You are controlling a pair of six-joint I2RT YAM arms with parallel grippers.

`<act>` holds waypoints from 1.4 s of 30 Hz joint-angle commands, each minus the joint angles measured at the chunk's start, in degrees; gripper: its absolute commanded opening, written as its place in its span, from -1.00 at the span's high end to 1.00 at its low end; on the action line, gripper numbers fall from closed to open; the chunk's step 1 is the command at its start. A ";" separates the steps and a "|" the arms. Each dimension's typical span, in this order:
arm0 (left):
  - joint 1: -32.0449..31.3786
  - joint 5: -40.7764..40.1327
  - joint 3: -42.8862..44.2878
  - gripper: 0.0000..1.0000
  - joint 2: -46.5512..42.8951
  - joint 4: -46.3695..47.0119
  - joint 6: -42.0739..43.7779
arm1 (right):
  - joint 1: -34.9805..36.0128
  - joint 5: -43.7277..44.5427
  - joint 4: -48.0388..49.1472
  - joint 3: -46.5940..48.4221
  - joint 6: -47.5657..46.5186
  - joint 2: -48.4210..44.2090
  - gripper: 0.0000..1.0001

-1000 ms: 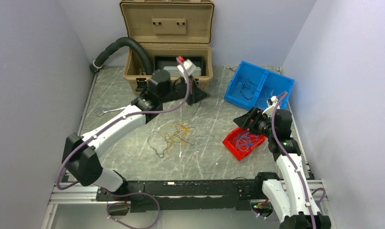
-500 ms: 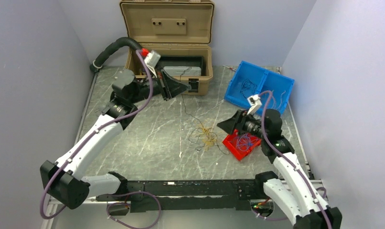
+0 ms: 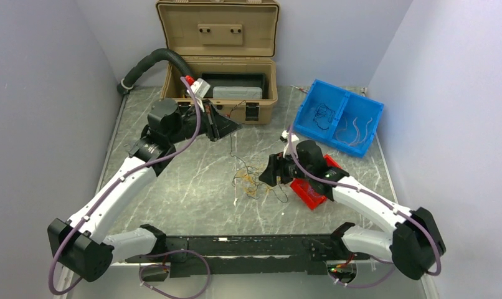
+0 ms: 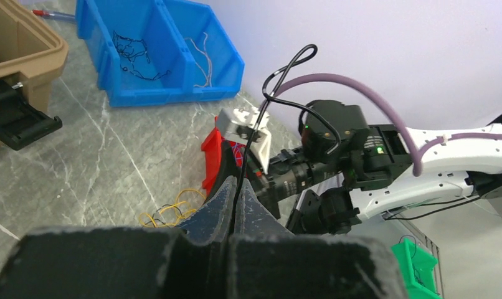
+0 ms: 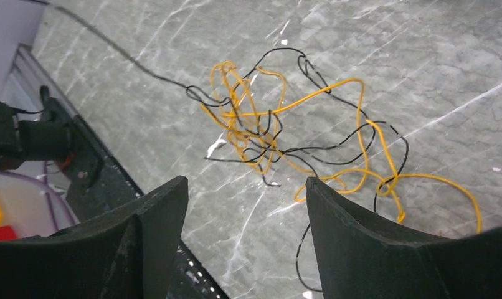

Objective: Untangle the cables
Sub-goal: Untie the cable.

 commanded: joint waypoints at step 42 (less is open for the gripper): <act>34.61 -49.35 -16.17 1.00 -26.46 -43.02 -8.82 | -26.60 34.48 -17.24 21.71 12.87 -7.72 1.00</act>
